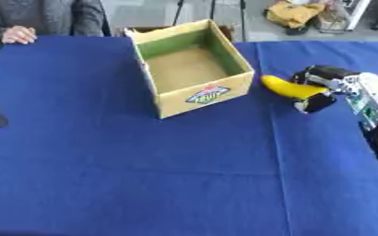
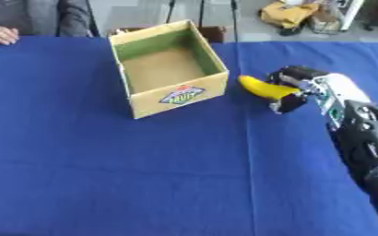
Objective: Pick up objects on the table and place them in the box.
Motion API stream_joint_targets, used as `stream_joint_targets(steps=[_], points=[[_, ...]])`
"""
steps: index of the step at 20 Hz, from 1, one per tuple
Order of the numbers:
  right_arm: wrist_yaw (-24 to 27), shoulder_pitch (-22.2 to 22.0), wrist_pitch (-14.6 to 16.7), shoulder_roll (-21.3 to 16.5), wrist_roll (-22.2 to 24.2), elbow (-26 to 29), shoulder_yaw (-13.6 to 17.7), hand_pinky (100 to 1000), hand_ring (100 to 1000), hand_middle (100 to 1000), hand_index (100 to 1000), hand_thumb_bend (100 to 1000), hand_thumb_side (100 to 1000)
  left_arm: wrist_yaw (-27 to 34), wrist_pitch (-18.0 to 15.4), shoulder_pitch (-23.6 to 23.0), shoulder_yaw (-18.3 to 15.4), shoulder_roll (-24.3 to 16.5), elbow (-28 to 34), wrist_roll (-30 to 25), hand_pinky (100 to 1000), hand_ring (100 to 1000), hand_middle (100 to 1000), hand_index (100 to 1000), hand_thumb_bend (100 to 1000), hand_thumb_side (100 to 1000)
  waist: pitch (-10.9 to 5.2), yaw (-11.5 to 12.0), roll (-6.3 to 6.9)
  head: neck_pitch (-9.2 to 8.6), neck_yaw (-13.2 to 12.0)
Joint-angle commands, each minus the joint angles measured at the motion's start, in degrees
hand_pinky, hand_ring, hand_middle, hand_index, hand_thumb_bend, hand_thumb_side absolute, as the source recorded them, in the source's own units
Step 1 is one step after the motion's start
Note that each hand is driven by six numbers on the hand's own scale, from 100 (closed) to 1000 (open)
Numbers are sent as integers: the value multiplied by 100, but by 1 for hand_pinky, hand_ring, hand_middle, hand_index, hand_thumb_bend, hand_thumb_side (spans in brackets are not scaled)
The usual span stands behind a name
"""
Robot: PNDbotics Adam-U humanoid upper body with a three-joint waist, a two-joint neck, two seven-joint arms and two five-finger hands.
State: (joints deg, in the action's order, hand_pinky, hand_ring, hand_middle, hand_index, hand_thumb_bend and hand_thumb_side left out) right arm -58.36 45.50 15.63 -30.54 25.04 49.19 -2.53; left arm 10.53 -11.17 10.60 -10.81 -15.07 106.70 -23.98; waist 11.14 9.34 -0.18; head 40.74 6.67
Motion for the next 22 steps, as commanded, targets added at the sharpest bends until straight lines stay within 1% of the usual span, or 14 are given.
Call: stream_joint_targets(steps=[1,12,22], points=[[45,77,11,-100,-41,145,-10,522,574,623,755,100,276,12,2,43,-44,-57,65,2,551,466,537,674,219,1000,-81,-12,1,-21,-1],[221,176,40,-162,-28,556,-55,525,565,617,752,100,260,14,17,37,-52,-79,65,9,551,466,538,674,221,1000,-122,-39,-34,-38,-15],[300,594,132,-210,-47,892,-86,533,559,616,753,100,241,19,38,24,-58,-119,66,14,551,466,538,672,223,1000,-190,-47,-97,-30,-54]])
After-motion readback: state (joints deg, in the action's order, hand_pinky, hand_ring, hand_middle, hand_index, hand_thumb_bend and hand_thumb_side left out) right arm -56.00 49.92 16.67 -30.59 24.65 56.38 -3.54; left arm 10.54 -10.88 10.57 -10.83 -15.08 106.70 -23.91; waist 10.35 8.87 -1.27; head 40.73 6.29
